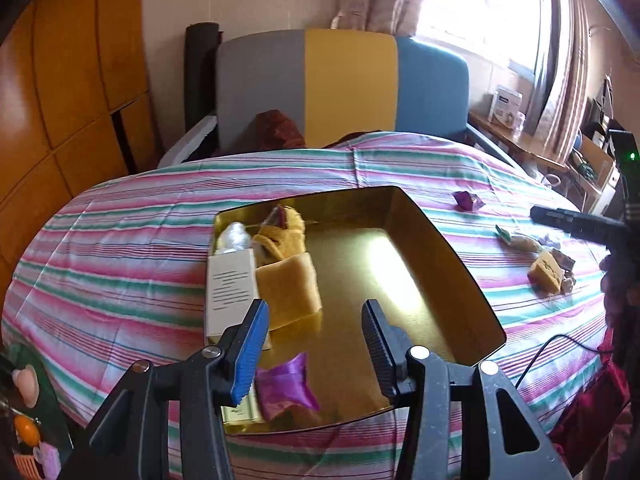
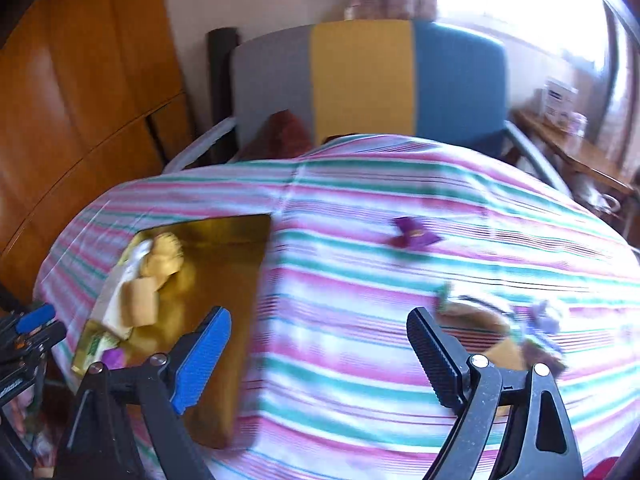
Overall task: Organize objects
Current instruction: 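Move both tools back toward the loose items on the striped cloth, then grasp the purple candy packet with the left tool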
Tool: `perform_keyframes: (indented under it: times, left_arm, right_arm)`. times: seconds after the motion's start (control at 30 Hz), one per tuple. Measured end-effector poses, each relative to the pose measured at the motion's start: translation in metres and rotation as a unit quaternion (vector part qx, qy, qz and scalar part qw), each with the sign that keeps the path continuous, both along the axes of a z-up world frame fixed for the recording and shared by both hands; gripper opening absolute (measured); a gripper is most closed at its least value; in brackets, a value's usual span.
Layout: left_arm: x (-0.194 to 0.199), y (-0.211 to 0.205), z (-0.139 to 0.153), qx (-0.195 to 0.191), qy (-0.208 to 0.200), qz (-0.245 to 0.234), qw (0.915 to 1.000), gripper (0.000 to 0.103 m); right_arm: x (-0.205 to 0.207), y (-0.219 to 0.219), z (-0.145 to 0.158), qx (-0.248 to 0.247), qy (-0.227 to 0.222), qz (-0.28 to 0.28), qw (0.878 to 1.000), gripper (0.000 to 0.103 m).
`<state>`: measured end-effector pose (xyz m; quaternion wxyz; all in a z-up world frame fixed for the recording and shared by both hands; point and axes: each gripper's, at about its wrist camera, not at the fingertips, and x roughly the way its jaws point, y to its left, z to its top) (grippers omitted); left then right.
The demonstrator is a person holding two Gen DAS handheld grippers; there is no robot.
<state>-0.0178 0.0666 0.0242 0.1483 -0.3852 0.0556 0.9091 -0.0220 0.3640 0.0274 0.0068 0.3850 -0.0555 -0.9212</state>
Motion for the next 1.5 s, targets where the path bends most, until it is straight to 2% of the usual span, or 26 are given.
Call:
perform_keyframes:
  times: [0.2, 0.37, 0.47, 0.6, 0.7, 0.9, 1.03, 1.4, 1.5]
  left_arm:
    - [-0.005, 0.024, -0.003, -0.009, -0.010, -0.023, 0.9996, 0.049]
    - [-0.011, 0.044, -0.007, -0.015, -0.022, -0.040, 0.9988, 0.049]
    - [-0.016, 0.057, -0.010, -0.013, -0.036, -0.052, 0.9979, 0.049]
    - [-0.025, 0.083, -0.009, -0.008, -0.052, -0.081, 0.9953, 0.049]
    - [-0.032, 0.108, -0.006, -0.006, -0.059, -0.103, 0.9929, 0.049]
    - [-0.055, 0.163, -0.001, 0.018, -0.082, -0.142, 0.9862, 0.049]
    - [-0.082, 0.201, -0.006, 0.049, -0.123, -0.158, 0.9785, 0.049]
    - [-0.173, 0.289, -0.053, 0.098, -0.230, -0.130, 0.9595, 0.049]
    - [-0.198, 0.310, -0.068, 0.103, -0.246, -0.114, 0.9571, 0.055]
  right_arm:
    - [0.002, 0.065, 0.003, 0.005, 0.012, -0.079, 0.997, 0.093]
    - [0.005, 0.121, -0.004, 0.011, 0.025, -0.152, 0.988, 0.093]
    - [0.012, 0.152, -0.012, -0.002, 0.036, -0.204, 0.978, 0.093]
    - [0.025, 0.192, -0.028, -0.062, 0.032, -0.283, 0.957, 0.093]
    - [0.034, 0.206, -0.028, -0.093, 0.042, -0.310, 0.945, 0.093]
    - [0.041, 0.210, -0.030, -0.120, 0.042, -0.322, 0.938, 0.093]
    - [0.044, 0.211, -0.030, -0.135, 0.044, -0.320, 0.937, 0.094]
    - [0.042, 0.210, -0.033, -0.167, 0.047, -0.298, 0.939, 0.094]
    - [0.041, 0.209, -0.034, -0.177, 0.045, -0.291, 0.939, 0.095]
